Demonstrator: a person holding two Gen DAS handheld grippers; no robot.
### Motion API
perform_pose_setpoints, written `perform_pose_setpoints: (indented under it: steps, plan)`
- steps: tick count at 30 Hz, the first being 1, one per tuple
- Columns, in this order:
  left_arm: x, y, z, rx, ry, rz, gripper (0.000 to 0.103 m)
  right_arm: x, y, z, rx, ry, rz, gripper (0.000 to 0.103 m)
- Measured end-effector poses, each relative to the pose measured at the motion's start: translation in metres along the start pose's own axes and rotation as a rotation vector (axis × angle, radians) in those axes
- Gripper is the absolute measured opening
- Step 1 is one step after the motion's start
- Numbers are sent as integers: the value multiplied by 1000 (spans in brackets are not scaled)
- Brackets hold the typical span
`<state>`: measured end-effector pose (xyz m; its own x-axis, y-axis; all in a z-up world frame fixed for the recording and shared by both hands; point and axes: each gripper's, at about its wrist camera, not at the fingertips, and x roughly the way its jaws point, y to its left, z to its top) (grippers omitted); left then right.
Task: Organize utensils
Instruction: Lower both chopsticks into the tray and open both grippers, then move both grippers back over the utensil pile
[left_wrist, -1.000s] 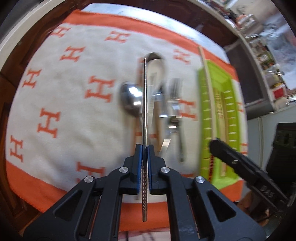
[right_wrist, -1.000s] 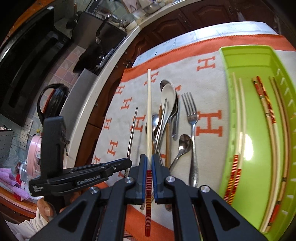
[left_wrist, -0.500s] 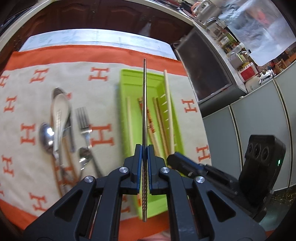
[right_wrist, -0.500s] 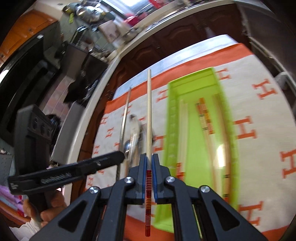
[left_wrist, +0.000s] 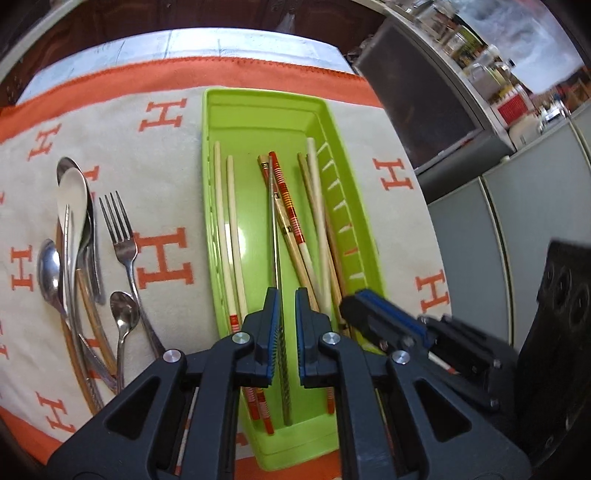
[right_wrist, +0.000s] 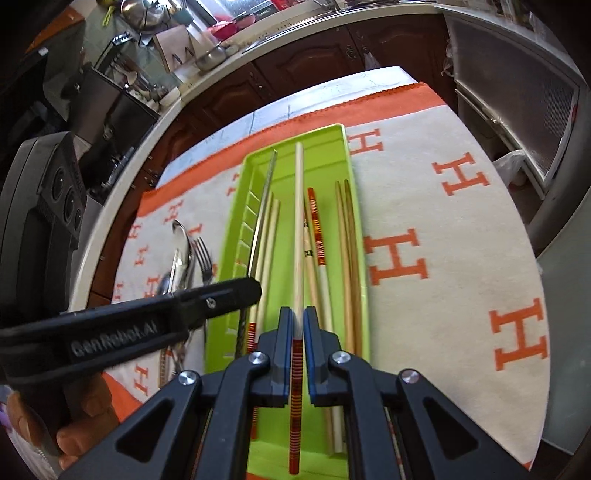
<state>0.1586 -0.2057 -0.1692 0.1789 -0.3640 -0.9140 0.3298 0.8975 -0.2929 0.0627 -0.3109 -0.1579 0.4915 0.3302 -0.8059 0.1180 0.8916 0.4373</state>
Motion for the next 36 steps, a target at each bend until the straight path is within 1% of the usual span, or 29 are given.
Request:
perform_pose_setpoints:
  steps: [1,2,3,4,6,8,12,20,26,36]
  plan:
    - [-4,-1,-2,11,-7,9,8,0,1,1,-3,-3,-12,7]
    - [-8,-1,-5,21,-16,8,13,0,2,1,-10,-6,-24,7]
    - [-12,-1,-7,24,-24,17,20,0,2,1,-13,-9,-35,7]
    - [-16,0,-8,26,-34,29,24,-1,3,1,-11,-10,-42,8]
    - [-26,4,-13,27,-61,57,41,-2,1,0,-3,-11,-39,8]
    - [-37,10,-17,20,-93,70,45,-3,1,-1,6,-11,-32,8]
    - [-53,23,-25,-1,-124,102,45,-6,5,-4,16,-14,-19,8]
    - [-72,50,-43,-36,-145,156,45,-9,25,-13,-13,-8,-10,8]
    - [-83,65,-59,-53,-151,168,45,-12,37,-21,-24,-2,-14,8]
    - [-100,93,-82,-91,-180,210,45,-15,52,-33,-21,1,-36,8]
